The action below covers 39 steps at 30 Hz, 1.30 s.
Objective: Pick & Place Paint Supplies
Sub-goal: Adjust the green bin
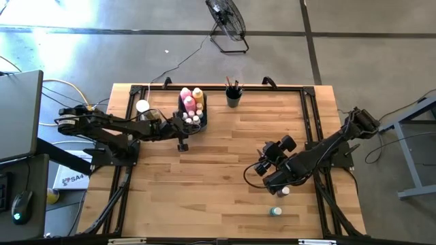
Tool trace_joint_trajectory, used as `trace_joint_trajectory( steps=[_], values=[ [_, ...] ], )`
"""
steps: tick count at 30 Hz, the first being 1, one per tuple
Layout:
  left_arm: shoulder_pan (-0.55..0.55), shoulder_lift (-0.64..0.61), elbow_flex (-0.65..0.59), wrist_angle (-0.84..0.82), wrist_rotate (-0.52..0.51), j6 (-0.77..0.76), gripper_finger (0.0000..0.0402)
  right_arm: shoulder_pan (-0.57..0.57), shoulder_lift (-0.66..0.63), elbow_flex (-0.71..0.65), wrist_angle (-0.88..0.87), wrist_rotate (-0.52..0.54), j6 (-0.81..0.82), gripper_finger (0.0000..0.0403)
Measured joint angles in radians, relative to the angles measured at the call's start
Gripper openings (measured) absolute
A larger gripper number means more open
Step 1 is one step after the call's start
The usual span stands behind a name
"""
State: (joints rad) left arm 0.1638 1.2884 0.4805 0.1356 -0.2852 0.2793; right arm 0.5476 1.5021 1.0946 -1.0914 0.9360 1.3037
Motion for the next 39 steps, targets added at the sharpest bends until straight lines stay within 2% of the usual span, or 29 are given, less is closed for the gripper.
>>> trace_joint_trajectory(
  steps=[11,19,29,39],
  values=[
    [0.0,-0.001,0.002,-0.027,0.079,-0.059,0.0006,0.0,0.0,0.0,-0.001,0.0,0.0,0.0199],
    [0.0,-0.002,0.002,-0.037,0.175,-0.081,0.0006,0.0,0.0,0.0,-0.001,0.0,-0.022,0.0199],
    [0.0,-0.002,0.002,-0.091,0.23,-0.116,0.0006,0.0,0.0,0.0,-0.001,0.0,-0.025,0.0199],
    [-0.104,-0.001,0.001,-0.102,0.171,-0.135,0.0006,0.0,0.0,0.0,-0.001,0.0,-0.026,0.0199]
  ],
)
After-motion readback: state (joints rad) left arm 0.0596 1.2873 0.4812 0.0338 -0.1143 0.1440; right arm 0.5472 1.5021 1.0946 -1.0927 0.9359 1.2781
